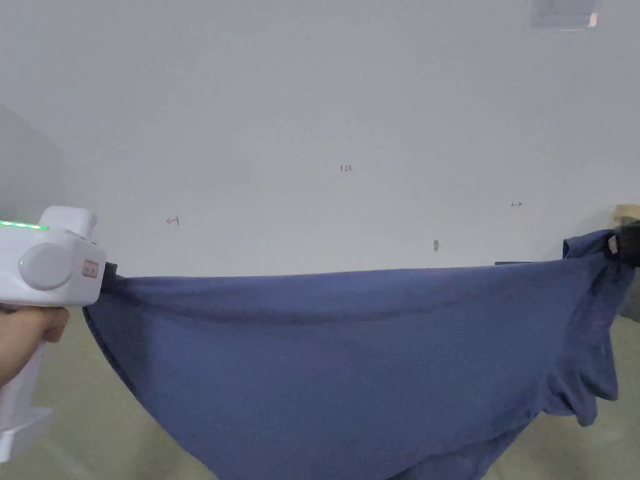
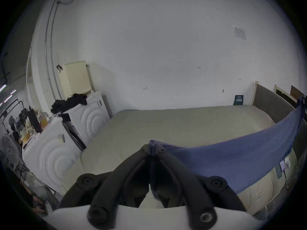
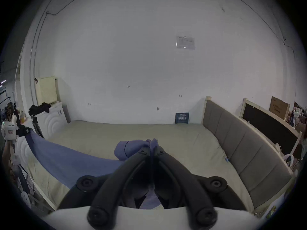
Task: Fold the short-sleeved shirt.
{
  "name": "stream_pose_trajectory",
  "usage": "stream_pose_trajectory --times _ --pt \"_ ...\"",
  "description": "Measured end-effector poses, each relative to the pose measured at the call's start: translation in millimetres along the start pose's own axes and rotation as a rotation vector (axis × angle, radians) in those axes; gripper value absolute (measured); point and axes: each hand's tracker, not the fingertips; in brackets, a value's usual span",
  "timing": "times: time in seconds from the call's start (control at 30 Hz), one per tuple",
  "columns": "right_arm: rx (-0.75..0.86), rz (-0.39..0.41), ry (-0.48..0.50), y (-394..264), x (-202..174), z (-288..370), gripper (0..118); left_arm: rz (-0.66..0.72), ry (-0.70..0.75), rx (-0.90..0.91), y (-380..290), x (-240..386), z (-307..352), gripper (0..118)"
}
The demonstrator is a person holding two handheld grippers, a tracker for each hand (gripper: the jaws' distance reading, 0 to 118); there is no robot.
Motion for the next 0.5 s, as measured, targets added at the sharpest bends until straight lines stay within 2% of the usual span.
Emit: stream_pose_trajectory --times 0.1,0.5 --pt "0.004 -0.019 -0.008 17.4 1.0 -29.2 5 -0.011 0.028 0.017 24.2 5.9 -19.5 2" --pt "0.023 0.019 -0.066 68.1 -21.4 -154.3 5 0.051 0.101 0.019 84.9 21.9 -126.5 2"
